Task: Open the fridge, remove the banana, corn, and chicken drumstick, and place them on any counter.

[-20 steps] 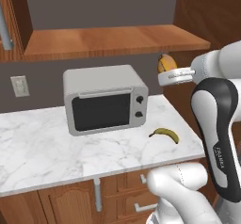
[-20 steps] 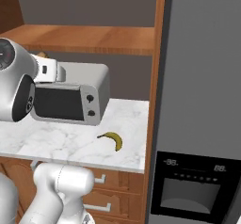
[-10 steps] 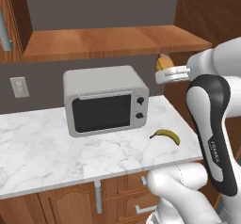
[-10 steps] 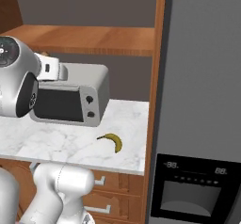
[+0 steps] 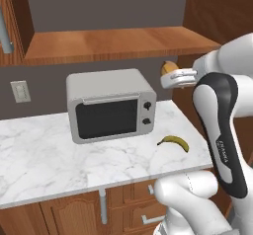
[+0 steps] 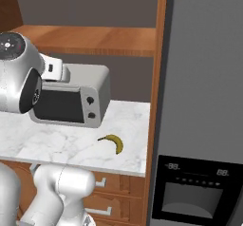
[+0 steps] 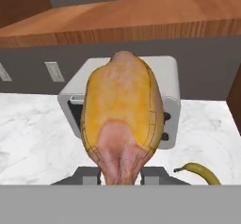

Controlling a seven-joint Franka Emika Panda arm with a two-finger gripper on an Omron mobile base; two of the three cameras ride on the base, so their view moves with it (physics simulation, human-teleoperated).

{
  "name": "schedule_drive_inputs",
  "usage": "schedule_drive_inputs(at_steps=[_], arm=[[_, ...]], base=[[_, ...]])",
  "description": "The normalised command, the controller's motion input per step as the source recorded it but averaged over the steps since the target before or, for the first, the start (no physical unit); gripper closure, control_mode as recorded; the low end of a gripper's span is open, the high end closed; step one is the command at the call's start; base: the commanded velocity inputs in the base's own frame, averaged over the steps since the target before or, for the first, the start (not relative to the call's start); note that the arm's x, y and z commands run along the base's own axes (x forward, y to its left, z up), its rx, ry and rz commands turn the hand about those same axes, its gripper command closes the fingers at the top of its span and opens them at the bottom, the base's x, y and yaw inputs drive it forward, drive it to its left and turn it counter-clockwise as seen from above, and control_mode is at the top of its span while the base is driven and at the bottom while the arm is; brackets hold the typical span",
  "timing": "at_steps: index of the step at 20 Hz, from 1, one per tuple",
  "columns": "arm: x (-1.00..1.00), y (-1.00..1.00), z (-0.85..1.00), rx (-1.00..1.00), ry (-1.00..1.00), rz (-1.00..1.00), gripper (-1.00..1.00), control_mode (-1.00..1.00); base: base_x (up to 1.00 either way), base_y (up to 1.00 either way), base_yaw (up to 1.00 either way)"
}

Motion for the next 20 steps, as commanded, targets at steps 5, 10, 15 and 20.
schedule_drive_inputs(at_steps=[5, 10, 15, 20], arm=[[0.08, -0.09, -0.45, -0.01, 0.09, 0.0, 1.0, -1.0], [0.25, -0.37, -0.71, -0.08, 0.04, 0.0, 1.0, -1.0], [0.4, -0.41, -0.58, -0.09, 0.08, -0.01, 1.0, -1.0], [0.42, -0.36, -0.44, -0.08, 0.07, -0.02, 1.0, -1.0]], base=[[0.0, 0.0, 0.0], [0.0, 0.0, 0.0], [0.0, 0.0, 0.0], [0.0, 0.0, 0.0]])
